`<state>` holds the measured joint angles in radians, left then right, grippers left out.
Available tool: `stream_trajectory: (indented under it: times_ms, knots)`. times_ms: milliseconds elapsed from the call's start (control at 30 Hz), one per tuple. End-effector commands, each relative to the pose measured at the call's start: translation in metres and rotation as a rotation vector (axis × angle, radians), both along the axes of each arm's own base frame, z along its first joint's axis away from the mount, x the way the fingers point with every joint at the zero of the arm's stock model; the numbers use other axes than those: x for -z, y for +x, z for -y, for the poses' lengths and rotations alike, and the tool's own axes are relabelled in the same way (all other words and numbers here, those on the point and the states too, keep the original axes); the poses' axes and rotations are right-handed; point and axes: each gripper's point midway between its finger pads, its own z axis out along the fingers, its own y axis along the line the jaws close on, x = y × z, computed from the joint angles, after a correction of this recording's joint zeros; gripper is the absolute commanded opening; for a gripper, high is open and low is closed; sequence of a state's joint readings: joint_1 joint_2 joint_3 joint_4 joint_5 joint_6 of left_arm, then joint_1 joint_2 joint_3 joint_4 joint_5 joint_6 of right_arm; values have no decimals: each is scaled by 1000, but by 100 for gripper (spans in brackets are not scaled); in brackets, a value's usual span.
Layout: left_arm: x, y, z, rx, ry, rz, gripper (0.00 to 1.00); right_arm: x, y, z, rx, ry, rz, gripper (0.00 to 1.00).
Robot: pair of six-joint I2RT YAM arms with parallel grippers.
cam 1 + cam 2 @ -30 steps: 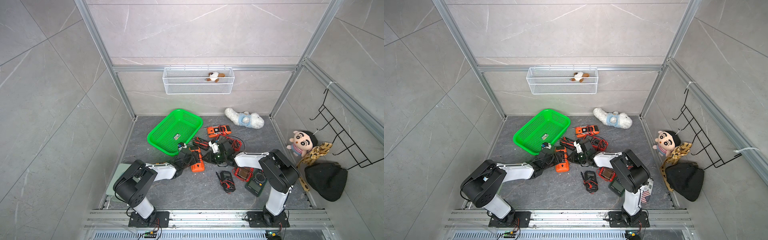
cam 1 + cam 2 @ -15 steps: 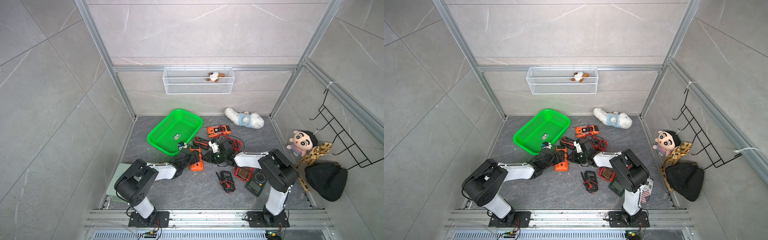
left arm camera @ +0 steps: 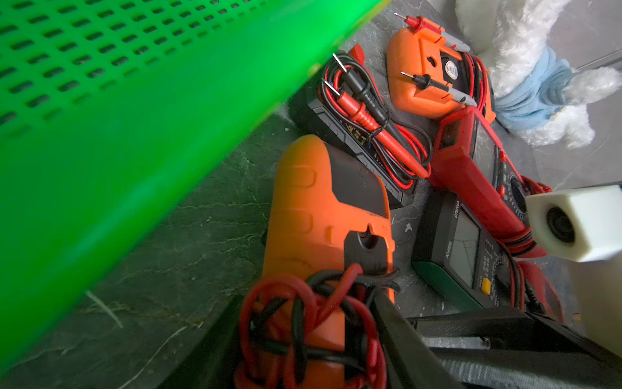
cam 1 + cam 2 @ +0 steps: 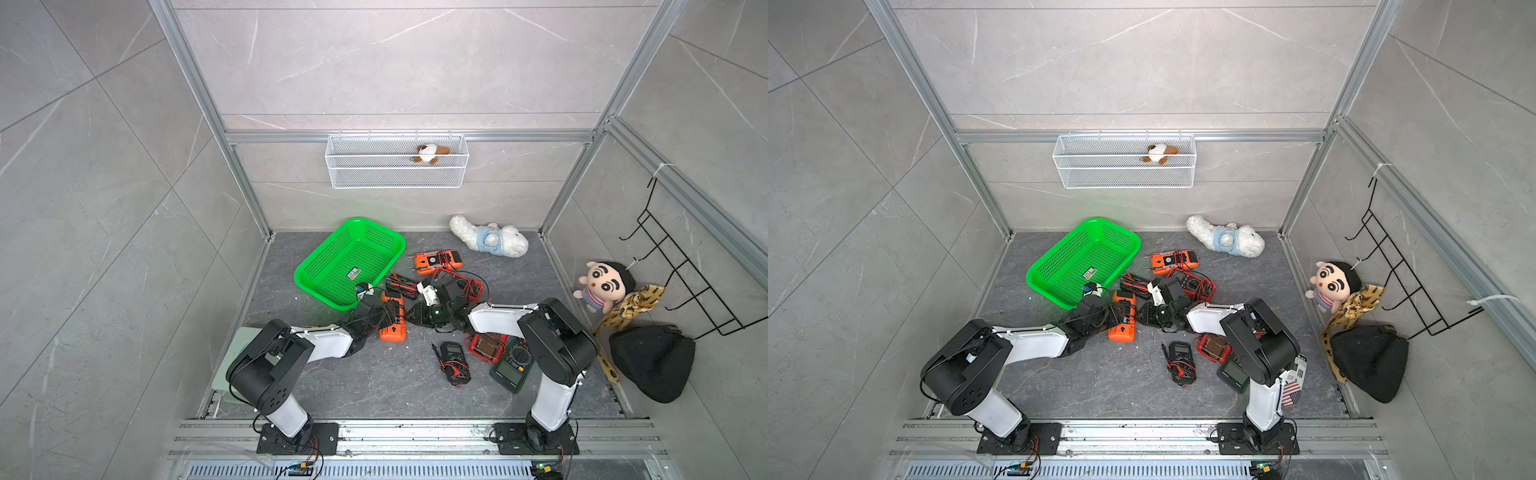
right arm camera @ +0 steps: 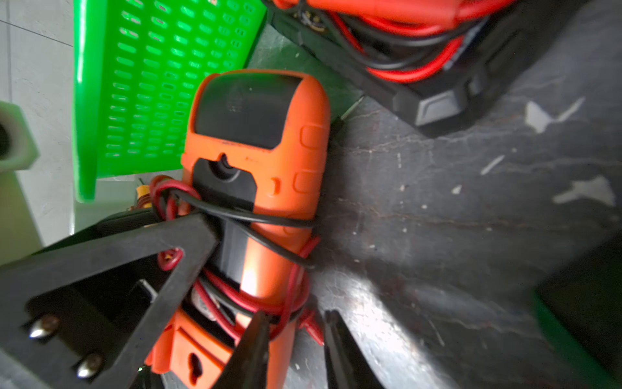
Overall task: Put the multimeter into the basket
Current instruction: Pick up the multimeter from the center of the board.
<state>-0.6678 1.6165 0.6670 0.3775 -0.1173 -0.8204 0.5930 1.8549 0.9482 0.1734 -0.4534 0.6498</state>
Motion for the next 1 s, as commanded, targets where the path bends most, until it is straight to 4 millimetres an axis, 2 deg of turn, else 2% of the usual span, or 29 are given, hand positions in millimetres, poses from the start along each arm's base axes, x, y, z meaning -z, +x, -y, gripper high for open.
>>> stream_trajectory:
  times_ms: [0, 133, 467, 700, 867, 900, 967]
  knots:
    - [-58, -26, 63, 273, -102, 96, 0, 41, -21, 22, 13, -195, -59, 40]
    - [-67, -22, 54, 251, -46, 122, 0, 25, -17, 38, 40, -267, 7, 50]
    - [-93, -9, 58, 228, -53, 186, 0, -30, -6, 90, 168, -440, 203, 73]
    - [-104, -1, 55, 183, -54, 215, 0, -62, -4, 108, 226, -473, 296, 78]
    - [-131, 8, 49, 137, -49, 289, 0, -86, -4, 117, 252, -486, 352, 89]
    - [-140, 11, 46, 121, -43, 310, 0, -92, -3, 120, 261, -491, 368, 99]
    - [-156, 17, 41, 92, -24, 345, 0, -105, -2, 126, 282, -501, 400, 100]
